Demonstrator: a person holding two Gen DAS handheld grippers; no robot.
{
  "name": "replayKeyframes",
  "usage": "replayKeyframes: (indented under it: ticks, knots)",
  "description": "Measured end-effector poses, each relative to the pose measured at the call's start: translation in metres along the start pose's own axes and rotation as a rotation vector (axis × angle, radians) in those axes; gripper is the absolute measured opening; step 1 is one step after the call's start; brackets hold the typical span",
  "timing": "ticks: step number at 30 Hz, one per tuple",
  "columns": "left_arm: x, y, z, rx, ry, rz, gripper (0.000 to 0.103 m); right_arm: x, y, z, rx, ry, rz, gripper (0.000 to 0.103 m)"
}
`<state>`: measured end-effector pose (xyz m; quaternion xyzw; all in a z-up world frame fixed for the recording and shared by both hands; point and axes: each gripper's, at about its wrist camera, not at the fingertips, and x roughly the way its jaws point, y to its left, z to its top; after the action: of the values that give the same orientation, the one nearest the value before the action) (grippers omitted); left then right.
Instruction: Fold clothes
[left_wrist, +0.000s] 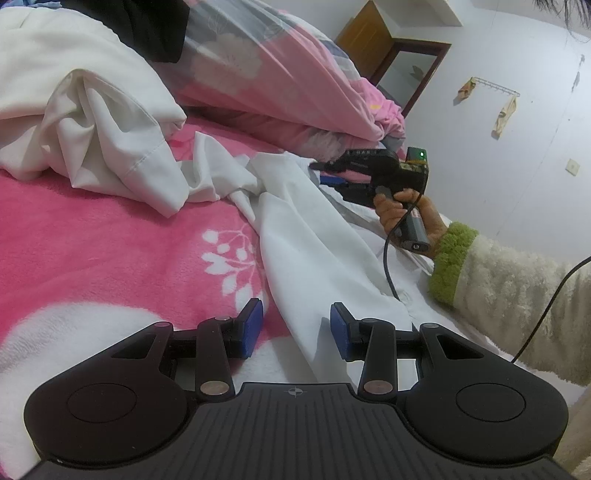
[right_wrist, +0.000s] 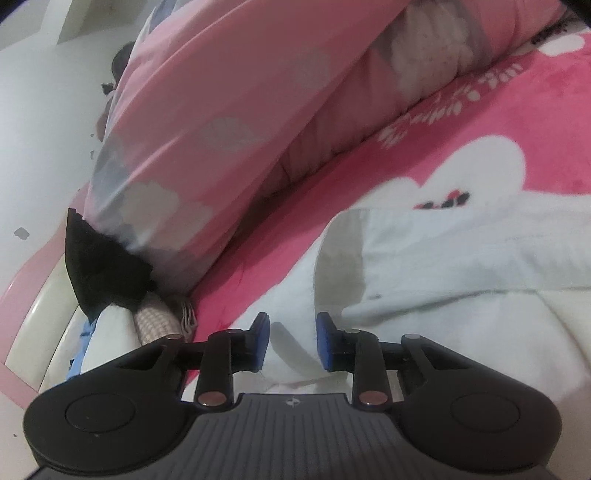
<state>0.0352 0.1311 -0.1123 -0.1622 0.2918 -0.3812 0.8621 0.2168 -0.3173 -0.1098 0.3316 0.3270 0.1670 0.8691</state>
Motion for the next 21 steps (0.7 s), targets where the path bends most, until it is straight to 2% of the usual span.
replayKeyframes:
  ticks: [1, 3, 7, 11, 17, 21]
  knots:
    - [0.0, 0.0, 0.0, 0.0, 0.0, 0.0, 0.04, -0.001, 0.001, -0.001, -0.012, 0.001, -0.006, 0.01]
    - [0.0, 0.0, 0.0, 0.002, 0.0, 0.001, 0.04, -0.003, 0.006, -0.003, -0.051, -0.003, -0.03, 0.002]
    - [0.0, 0.0, 0.001, 0.001, 0.001, 0.001, 0.04, -0.016, 0.025, 0.003, -0.147, -0.055, -0.065, 0.001]
    - [0.0, 0.0, 0.001, 0.001, 0.002, 0.001, 0.04, -0.033, 0.065, 0.034, -0.303, -0.1, -0.128, 0.001]
    - [0.0, -0.001, 0.0, 0.006, 0.004, 0.003, 0.04, -0.034, 0.117, 0.08, -0.539, -0.034, -0.347, 0.001]
    - [0.001, -0.002, 0.0, 0.012, 0.005, 0.006, 0.04, -0.023, 0.14, 0.092, -0.645, 0.039, -0.473, 0.001]
